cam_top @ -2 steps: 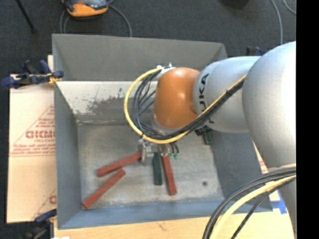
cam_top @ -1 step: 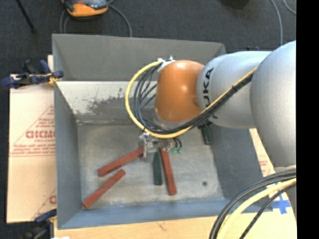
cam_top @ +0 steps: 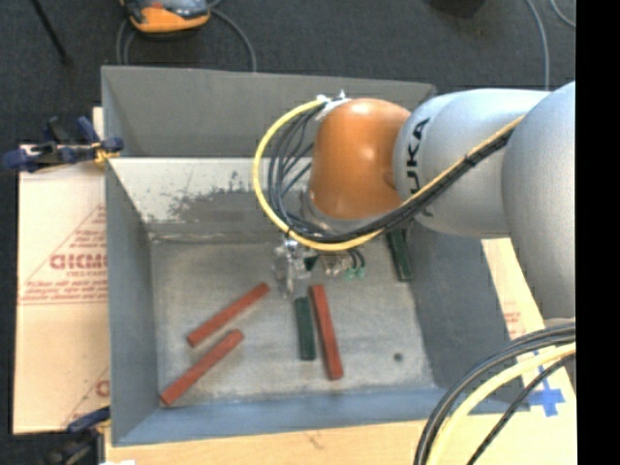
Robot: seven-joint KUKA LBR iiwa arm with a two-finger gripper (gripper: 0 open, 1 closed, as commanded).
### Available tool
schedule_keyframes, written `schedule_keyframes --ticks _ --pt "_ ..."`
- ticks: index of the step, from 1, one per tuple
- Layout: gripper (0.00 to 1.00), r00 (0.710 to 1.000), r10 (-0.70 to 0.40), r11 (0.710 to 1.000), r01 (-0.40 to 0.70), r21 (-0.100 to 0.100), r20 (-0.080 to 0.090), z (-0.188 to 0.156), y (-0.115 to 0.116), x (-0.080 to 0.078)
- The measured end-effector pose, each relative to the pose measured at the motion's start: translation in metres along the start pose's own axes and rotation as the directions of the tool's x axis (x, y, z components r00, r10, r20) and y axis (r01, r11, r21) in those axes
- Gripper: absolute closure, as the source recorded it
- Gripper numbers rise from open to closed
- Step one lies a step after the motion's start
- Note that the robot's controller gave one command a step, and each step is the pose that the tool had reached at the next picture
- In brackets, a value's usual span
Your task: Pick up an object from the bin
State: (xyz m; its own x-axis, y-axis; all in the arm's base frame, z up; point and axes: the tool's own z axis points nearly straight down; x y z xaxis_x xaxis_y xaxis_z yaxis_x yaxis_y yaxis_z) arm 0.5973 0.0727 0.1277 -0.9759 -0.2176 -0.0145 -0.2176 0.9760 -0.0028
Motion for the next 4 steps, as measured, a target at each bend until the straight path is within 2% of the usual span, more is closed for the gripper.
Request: schedule_keyframes --ticks 1,2,3,4 --pt "0.00 0.980 -0.201 0.980 0.201 -0.005 -0.007 -0.077 0.016 0.016" --pt "0.00 0.980 -0.200 0.980 0.200 -0.006 -0.009 -0.076 0.016 0.017" --pt "0.00 0.975 -0.221 0.975 0.221 -0.004 -0.001 -0.035 0.004 0.027" --pt "0.00 0.934 -0.357 0.934 0.357 -0.007 -0.011 -0.001 -0.009 0.010"
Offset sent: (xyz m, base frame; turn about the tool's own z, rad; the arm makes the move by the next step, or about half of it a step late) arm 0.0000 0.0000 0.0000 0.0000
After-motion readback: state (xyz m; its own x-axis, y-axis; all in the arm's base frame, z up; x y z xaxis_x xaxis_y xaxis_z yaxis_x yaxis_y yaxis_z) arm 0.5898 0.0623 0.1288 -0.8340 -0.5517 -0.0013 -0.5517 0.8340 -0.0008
